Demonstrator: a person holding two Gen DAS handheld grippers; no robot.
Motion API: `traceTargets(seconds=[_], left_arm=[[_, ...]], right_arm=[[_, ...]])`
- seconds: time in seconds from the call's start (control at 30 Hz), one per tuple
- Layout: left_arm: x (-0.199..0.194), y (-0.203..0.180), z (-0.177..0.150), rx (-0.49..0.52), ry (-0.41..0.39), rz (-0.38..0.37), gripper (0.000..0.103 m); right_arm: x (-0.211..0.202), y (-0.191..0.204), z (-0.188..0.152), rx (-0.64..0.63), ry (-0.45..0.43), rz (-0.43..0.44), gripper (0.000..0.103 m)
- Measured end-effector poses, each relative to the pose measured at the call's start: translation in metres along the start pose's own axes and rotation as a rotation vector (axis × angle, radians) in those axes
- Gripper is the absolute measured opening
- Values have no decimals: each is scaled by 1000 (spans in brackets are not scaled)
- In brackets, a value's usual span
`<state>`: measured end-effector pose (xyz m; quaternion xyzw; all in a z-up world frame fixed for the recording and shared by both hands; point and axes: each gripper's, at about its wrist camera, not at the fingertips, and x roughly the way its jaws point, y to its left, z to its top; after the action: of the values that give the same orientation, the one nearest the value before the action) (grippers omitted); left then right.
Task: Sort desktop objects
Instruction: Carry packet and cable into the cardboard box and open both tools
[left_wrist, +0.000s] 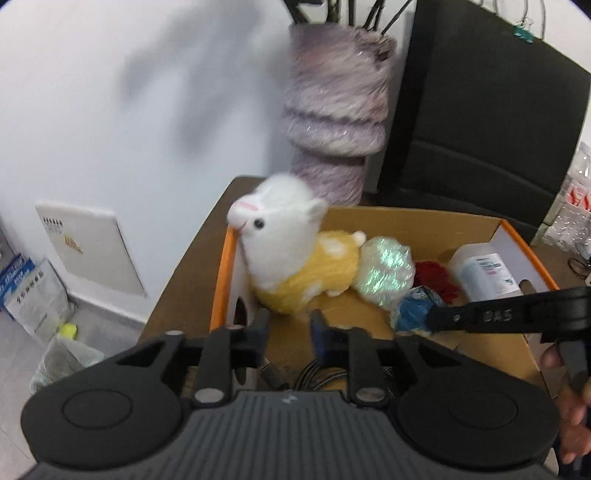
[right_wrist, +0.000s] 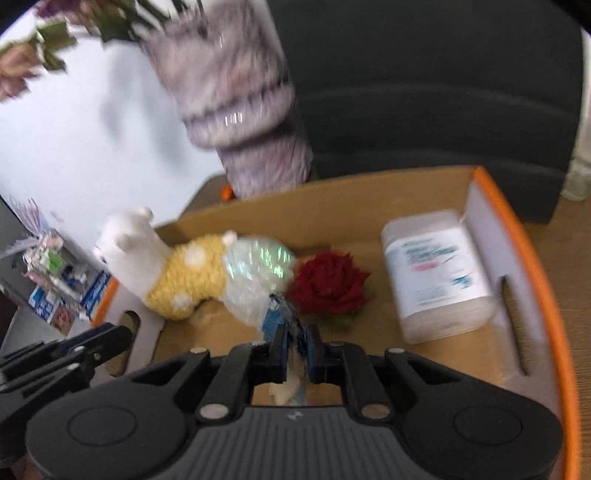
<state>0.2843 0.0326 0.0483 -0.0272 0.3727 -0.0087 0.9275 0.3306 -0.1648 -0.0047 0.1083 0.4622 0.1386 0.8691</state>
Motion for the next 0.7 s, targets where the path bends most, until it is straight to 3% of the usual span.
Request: traceTargets(seconds=[0.13,0.3,0.47,0.53,0.57,0.63,0.7], left_arm=[[-5,7,-5,-39,-12,-31,45],[-23,23,-7,-107,-39,-55,48],[-31,25,-11,-109,-38,-71,51],[-35,23,-11,-111,-30,-70,56],[-38,21,-12,-109,-29,-69,67],[-45,20,-15,-102,-49,-73,78],[-51,16,-17,-97,-49,-74,78]], right_arm=[[18,12,0,-27,63,9,9],[6,34,5,-90,20,85,9],[4,69,13,-207,2,164,9],[10,77,14,-223,2,200,22],[12,80,15,-227,14,185,40],[7,76,15,-219,24,147,43],[-12,65,13,-207,-9,120,44]])
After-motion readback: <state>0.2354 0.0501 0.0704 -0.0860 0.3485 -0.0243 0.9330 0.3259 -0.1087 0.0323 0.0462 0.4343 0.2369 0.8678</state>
